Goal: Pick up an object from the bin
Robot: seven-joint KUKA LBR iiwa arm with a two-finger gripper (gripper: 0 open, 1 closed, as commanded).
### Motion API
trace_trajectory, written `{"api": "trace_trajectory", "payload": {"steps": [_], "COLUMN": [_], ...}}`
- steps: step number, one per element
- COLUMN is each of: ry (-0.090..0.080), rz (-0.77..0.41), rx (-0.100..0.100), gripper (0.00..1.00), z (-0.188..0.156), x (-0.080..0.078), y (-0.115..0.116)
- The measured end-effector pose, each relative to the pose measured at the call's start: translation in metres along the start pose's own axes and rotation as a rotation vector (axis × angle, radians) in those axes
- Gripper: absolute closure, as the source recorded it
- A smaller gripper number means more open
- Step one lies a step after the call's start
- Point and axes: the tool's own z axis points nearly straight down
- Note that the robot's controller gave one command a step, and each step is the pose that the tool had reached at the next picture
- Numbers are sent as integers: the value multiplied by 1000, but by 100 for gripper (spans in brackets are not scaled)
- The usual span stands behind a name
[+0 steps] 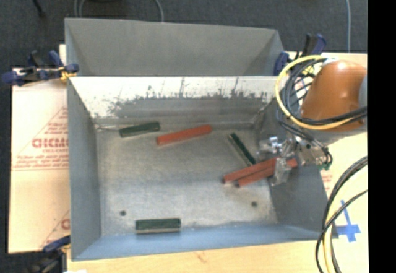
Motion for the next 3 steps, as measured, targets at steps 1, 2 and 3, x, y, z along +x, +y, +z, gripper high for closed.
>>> {"api": "trace_trajectory", "payload": {"steps": [1, 2, 3], "ry": [2, 5, 16], "rz": [13, -61, -71], "rx": [-2, -3, -8], "gripper": [100, 100, 100], "z": [15, 37, -5], "x": [-9, -19, -10], "y": [-3, -3, 3]}}
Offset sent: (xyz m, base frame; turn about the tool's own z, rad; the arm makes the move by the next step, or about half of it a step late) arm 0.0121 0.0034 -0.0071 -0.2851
